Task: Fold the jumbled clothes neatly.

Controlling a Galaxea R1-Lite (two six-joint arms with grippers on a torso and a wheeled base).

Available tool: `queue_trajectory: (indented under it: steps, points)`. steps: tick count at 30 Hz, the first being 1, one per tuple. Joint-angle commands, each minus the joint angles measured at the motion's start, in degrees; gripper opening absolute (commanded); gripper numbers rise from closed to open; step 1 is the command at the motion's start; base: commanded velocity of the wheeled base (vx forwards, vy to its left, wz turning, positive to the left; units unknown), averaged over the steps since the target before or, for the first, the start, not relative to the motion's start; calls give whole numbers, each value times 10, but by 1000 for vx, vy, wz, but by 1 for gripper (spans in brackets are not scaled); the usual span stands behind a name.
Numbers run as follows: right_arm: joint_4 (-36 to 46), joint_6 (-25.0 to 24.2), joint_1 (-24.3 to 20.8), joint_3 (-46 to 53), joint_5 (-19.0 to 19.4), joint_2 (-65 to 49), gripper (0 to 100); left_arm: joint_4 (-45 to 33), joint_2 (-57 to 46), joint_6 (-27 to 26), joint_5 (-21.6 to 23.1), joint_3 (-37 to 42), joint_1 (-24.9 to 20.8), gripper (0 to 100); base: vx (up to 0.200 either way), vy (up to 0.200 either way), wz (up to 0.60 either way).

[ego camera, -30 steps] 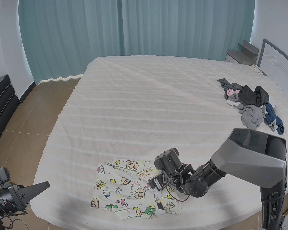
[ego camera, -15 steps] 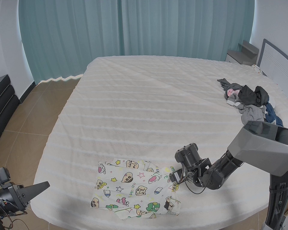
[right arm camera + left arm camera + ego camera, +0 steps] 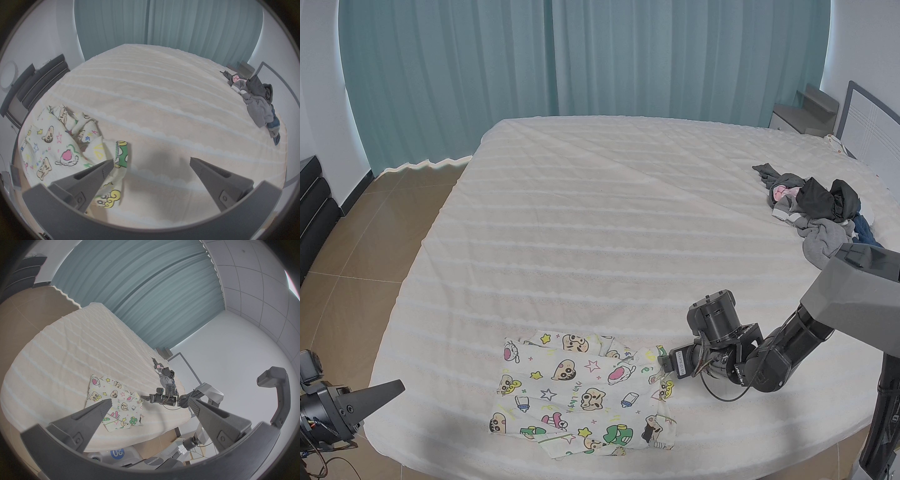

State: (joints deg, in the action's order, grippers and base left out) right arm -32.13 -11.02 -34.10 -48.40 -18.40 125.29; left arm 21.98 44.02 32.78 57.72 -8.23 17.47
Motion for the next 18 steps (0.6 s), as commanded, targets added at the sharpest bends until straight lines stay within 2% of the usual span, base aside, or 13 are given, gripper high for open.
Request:
queue_trajectory:
  steps: [1,2,4,8,13,18]
  points:
    - [4,-33,-18,19,49,-44,100,0,1,0,0,1,0,100,0,0,0]
    - [9,-53,-27,35,80,-65,100,0,1,0,0,1,0,100,0,0,0]
    - [17,-65,-36,53,91,-73,100,0,1,0,0,1,0,100,0,0,0]
    - [21,-104,-55,76,98,-80,100,0,6,0,0,1,0,100,0,0,0]
    - [23,-109,-92,112,103,-68,100,0,9,0,1,1,-4,100,0,0,0]
    - [34,-107,-99,81,99,-17,100,1,8,0,0,2,-8,100,0,0,0]
